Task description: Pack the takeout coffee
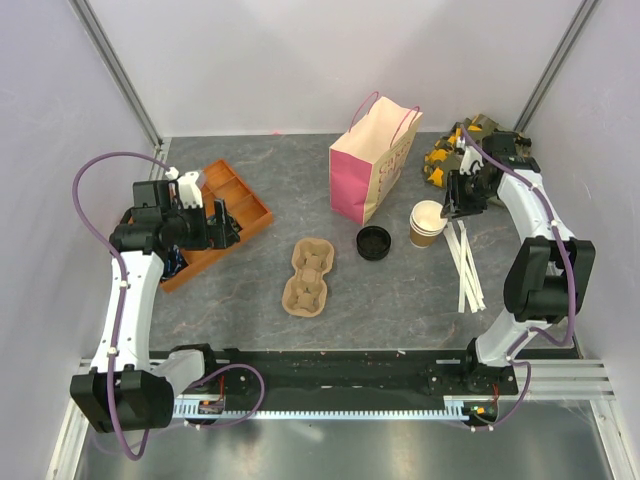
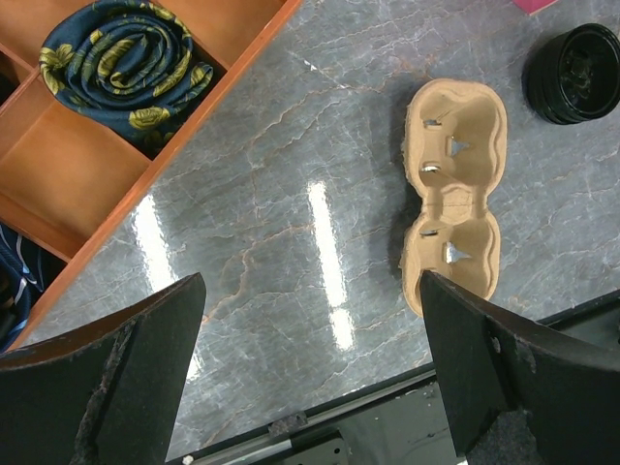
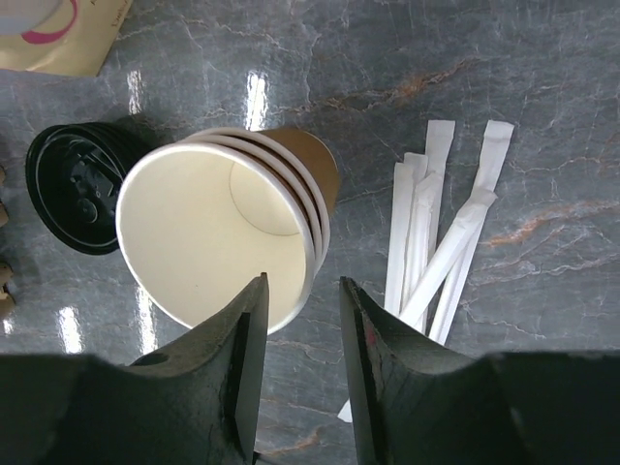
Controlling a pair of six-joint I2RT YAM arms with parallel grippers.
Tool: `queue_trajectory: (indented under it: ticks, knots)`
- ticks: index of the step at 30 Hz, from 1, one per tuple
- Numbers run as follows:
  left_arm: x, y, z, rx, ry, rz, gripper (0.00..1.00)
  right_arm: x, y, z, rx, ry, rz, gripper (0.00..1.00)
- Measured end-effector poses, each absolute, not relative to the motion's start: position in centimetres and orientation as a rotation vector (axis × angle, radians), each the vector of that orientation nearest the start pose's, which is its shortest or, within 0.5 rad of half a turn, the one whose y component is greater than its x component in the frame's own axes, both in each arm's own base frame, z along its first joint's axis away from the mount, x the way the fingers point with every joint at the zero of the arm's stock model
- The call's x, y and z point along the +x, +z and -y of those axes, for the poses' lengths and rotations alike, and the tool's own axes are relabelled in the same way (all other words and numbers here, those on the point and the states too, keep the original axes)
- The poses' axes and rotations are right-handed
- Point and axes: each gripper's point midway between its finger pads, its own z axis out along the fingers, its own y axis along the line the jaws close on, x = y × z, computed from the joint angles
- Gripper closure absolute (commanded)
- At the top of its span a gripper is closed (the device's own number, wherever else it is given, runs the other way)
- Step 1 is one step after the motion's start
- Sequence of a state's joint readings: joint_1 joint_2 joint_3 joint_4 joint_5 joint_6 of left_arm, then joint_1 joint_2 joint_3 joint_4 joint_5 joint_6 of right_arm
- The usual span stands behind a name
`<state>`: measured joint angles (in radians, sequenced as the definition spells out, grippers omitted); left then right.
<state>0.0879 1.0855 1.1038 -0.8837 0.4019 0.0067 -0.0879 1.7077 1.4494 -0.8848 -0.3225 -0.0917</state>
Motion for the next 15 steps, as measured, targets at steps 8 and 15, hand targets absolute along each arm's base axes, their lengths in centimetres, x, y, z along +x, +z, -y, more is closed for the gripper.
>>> queue_trajectory:
  ticks: [8,15]
  knots:
    - [26.6,20.3,4.5,0.081,-0.445,-2.395,0.0,38.4,13.6,-2.2,-0.088,0.404,-2.652,0.62]
    - [26.6,20.3,4.5,0.081,-0.445,-2.395,0.0,38.4,12.6,-2.2,-0.072,0.415,-2.684,0.73]
